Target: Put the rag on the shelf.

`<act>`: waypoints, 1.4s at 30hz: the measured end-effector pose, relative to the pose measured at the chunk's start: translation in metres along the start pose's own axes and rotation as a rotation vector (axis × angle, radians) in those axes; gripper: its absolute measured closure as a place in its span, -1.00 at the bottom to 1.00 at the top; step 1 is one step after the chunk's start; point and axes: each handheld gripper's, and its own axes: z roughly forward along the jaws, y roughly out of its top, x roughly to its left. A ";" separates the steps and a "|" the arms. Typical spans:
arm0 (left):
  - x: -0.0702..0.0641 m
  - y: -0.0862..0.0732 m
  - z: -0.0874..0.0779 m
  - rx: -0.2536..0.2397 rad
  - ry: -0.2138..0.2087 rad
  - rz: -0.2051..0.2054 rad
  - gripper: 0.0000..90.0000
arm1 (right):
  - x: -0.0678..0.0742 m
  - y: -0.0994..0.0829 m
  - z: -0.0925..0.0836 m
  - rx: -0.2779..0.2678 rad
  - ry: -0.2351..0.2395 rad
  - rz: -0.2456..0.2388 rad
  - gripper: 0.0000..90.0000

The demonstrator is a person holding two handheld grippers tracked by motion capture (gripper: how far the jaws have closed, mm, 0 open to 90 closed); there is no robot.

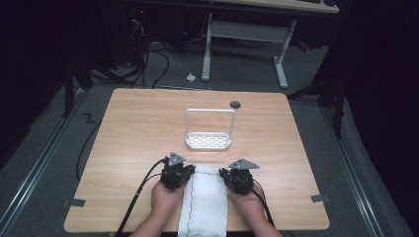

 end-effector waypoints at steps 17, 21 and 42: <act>-0.002 0.015 -0.029 -0.195 0.010 -0.003 0.86 | 0.014 0.024 -0.014 -0.178 -0.029 -0.036 0.92; -0.004 0.026 -0.037 -0.234 0.015 0.004 0.86 | 0.013 0.034 -0.023 -0.234 -0.039 -0.045 0.92; -0.033 0.102 -0.086 -0.439 0.023 0.093 0.86 | 0.008 0.107 -0.083 -0.493 -0.076 -0.069 0.92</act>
